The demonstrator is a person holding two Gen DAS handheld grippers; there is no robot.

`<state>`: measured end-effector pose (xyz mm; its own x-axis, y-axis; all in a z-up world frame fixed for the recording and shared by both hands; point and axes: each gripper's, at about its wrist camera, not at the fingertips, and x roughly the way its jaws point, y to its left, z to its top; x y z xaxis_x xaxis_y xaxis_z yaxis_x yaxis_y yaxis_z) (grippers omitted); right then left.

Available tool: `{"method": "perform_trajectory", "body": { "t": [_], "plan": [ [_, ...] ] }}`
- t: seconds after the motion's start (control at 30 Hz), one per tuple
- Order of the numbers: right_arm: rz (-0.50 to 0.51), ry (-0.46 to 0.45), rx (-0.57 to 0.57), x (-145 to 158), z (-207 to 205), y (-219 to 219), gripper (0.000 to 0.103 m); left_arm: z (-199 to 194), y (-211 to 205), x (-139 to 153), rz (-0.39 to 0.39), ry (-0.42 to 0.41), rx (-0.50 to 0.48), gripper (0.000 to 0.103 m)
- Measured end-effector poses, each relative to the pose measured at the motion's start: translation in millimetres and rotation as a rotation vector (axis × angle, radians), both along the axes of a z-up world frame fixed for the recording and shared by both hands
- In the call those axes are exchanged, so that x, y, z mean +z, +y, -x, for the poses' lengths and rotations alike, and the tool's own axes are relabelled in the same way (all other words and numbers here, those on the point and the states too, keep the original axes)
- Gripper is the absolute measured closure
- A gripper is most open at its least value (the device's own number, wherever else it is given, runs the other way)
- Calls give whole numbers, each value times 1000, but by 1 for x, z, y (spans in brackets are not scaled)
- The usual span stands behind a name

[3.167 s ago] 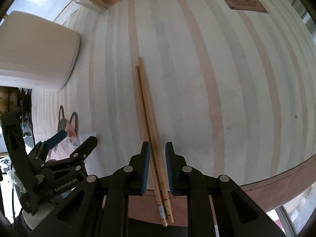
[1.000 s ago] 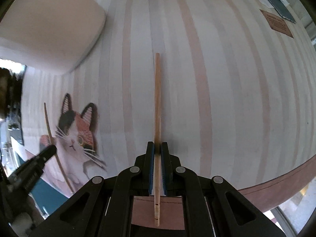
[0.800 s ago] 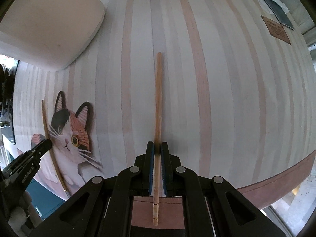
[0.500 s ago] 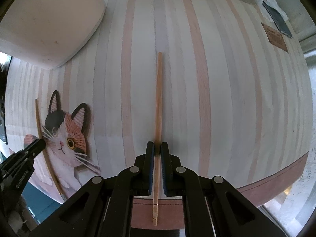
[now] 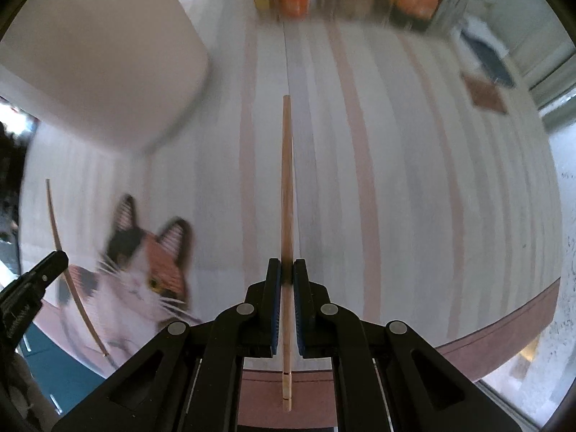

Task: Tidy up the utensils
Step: 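Lift both held chopsticks and carry them over the cream holder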

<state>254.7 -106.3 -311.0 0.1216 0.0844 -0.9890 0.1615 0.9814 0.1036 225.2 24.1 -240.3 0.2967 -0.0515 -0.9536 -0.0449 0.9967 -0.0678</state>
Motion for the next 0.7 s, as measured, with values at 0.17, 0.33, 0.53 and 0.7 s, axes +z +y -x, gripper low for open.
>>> {"method": "perform_trajectory", "body": {
  "t": [0.17, 0.33, 0.53, 0.7],
  "plan": [
    [-64, -130, -46, 48, -6, -14, 96, 2, 5, 64, 62, -129, 5, 98],
    [-150, -247, -100, 95, -3, -53, 96, 13, 9, 125, 150, -256, -6, 99],
    [-283, -375, -168, 150, -4, -87, 96, 19, 4, 195, 296, -413, -21, 98],
    [-372, -512, -199, 202, -33, -95, 96, -4, -5, 249, 352, -583, -22, 98]
  ]
}}
